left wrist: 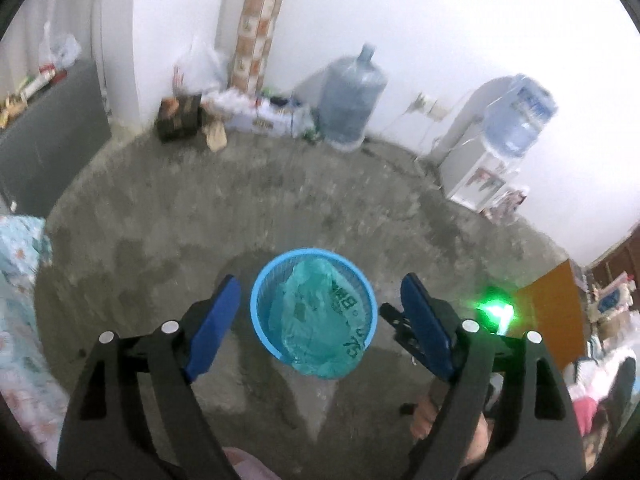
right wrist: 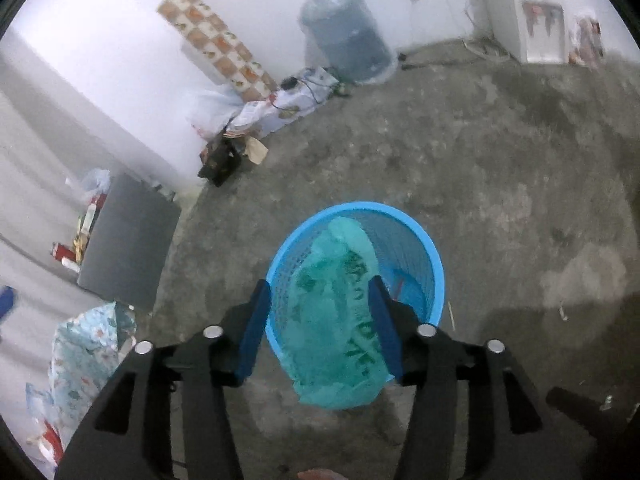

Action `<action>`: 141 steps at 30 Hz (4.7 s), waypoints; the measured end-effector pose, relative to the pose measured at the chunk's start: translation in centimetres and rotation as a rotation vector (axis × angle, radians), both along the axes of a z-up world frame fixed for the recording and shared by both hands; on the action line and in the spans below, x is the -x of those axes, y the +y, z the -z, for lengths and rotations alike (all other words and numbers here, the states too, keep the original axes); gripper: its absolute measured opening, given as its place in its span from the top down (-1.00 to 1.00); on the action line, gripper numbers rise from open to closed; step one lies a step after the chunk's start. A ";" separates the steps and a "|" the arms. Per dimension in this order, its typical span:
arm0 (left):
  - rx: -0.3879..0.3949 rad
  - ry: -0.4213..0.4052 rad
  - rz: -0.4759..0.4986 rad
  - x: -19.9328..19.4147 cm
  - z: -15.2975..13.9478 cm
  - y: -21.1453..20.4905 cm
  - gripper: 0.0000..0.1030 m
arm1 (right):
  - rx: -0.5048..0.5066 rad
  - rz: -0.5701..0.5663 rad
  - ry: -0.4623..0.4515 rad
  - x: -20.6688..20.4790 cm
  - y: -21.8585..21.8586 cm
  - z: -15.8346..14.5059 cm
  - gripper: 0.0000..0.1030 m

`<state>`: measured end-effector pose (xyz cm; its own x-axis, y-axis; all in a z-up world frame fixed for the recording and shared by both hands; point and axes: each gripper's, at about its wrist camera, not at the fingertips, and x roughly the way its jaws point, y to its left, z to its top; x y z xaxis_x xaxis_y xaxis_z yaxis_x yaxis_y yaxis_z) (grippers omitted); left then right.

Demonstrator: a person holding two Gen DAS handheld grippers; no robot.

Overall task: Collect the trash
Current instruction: 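Lower the green bag into the blue wastebasket and open the left tool, then move both tools back over the trash on the quilt, then grasp the clear plastic bag with the right tool while the left grasps the red wrapper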

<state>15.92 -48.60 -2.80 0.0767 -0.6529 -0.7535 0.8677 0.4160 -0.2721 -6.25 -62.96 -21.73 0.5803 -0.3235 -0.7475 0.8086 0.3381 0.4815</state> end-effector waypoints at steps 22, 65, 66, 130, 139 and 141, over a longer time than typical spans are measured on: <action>0.143 -0.047 -0.594 -4.4 -10.6 39.6 -0.71 | -0.452 -0.382 0.754 -17.3 -5.5 25.2 0.54; 0.330 -0.177 -0.868 7.5 -10.4 56.3 -0.72 | 0.556 -0.647 0.161 -15.5 25.7 -24.4 -0.88; 0.312 -0.187 -0.885 7.7 -10.2 56.5 -0.72 | 0.553 -0.661 0.148 -15.5 27.4 -25.0 -0.88; -0.052 -0.117 -0.802 4.8 -3.3 48.1 0.04 | -0.392 -1.380 -0.096 -17.0 39.1 -8.9 0.83; 0.009 -0.050 -0.606 1.3 -4.5 41.9 0.16 | -0.321 -1.208 -0.147 -13.5 33.2 -9.8 0.84; 0.007 -0.019 -0.571 -0.2 -4.0 39.9 0.26 | -0.311 -1.168 -0.154 -12.6 31.7 -10.0 0.84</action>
<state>16.14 -8.67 1.23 0.4320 -0.5088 -0.7447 0.5107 0.8185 -0.2630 6.34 -31.23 -11.75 0.4916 0.6330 -0.5980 0.0224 0.6773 0.7353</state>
